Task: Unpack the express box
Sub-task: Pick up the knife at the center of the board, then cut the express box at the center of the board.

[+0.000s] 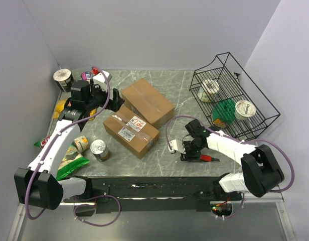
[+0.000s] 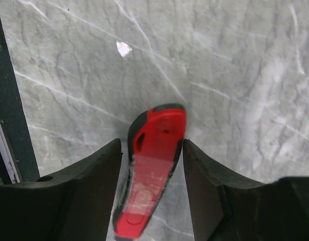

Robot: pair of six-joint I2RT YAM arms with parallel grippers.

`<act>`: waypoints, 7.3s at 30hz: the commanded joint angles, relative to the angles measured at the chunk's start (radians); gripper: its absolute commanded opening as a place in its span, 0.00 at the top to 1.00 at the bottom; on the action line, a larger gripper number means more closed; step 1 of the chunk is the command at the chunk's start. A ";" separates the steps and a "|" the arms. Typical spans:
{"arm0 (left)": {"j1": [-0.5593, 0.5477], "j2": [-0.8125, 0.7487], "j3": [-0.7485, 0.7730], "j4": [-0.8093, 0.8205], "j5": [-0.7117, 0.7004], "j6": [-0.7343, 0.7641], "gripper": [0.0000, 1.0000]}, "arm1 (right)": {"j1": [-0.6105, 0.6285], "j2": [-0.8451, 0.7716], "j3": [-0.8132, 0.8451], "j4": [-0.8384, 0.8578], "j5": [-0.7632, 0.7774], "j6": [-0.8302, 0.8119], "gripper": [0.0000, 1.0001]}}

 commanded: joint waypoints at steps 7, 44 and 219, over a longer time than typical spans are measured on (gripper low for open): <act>-0.011 -0.002 0.024 0.002 0.053 -0.007 0.04 | 0.019 0.014 0.192 -0.057 -0.036 0.099 0.93; -0.286 0.428 0.446 0.770 0.925 -0.652 0.03 | -0.229 0.036 0.867 1.126 -1.104 1.512 1.00; -0.198 0.430 0.563 -0.175 0.880 0.194 0.99 | -0.113 0.349 1.270 -0.042 -0.762 0.908 0.27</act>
